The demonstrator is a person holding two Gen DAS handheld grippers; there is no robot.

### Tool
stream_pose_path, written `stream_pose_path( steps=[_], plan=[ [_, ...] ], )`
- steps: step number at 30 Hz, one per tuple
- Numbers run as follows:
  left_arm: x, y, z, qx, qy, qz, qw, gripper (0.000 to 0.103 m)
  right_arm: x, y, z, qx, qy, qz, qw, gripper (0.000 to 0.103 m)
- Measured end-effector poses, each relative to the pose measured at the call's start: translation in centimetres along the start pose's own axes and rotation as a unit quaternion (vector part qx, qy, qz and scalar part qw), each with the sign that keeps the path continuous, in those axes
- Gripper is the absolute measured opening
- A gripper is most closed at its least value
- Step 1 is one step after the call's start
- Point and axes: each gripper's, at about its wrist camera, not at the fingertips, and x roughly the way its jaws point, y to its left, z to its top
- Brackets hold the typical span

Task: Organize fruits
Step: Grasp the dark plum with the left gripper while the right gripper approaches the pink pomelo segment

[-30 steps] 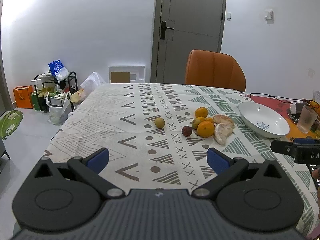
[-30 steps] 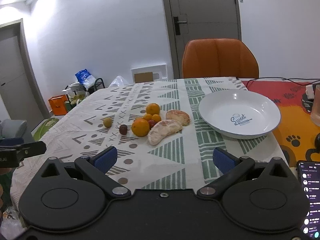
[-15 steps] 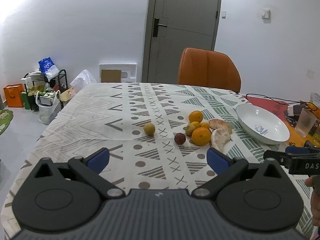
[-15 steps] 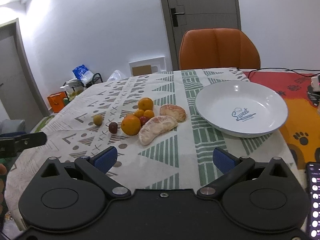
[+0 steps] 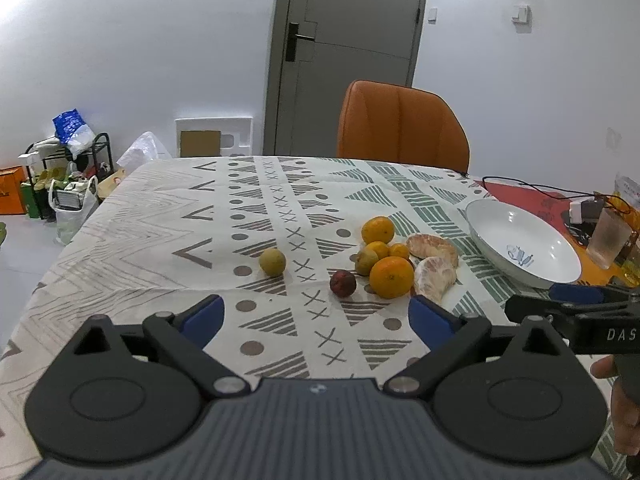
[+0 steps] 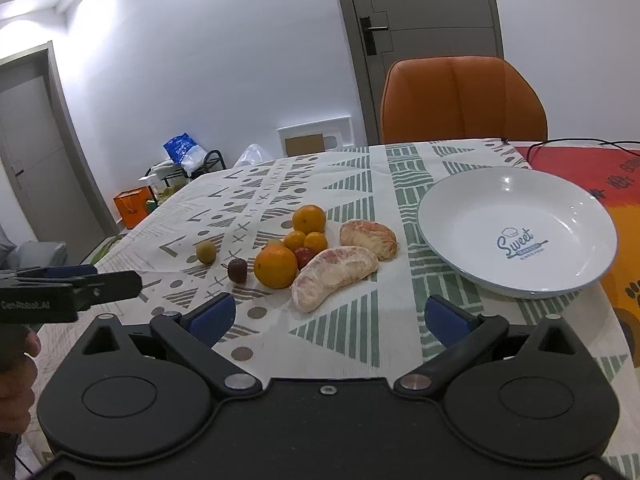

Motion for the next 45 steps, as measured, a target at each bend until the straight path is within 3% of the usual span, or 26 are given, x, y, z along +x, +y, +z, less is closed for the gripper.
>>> stream_pose_path(
  steps=[8, 14, 19, 30, 38, 45],
  plan=[
    [2.1, -0.2, 0.7, 0.012, 0.002, -0.008, 0.9999, 0.087, 2.0, 0.0, 0.3, 0.003, 0.011, 0.002, 1.000, 0.095],
    [4.4, -0.2, 0.7, 0.005, 0.019, -0.019, 0.9996, 0.067, 3.6, 0.1, 0.5, 0.003, 0.023, 0.004, 1.000, 0.089],
    [6.0, 0.0, 0.7, -0.004, 0.030, -0.024, 0.9992, 0.059, 5.1, -0.1, 0.5, 0.012, 0.038, 0.000, 0.999, 0.087],
    [8.9, -0.4, 0.6, -0.003, 0.050, -0.028, 0.9984, 0.052, 7.4, -0.5, 0.4, 0.032, 0.055, -0.001, 0.998, 0.076],
    [10.9, -0.7, 0.6, 0.003, 0.061, -0.026, 0.9978, 0.051, 8.2, -0.1, 0.6, 0.023, 0.055, -0.006, 0.998, 0.075],
    [11.8, -0.8, 0.8, 0.009, 0.055, -0.024, 0.9982, 0.044, 8.8, 0.1, 0.9, 0.017, 0.054, -0.013, 0.998, 0.076]
  ],
)
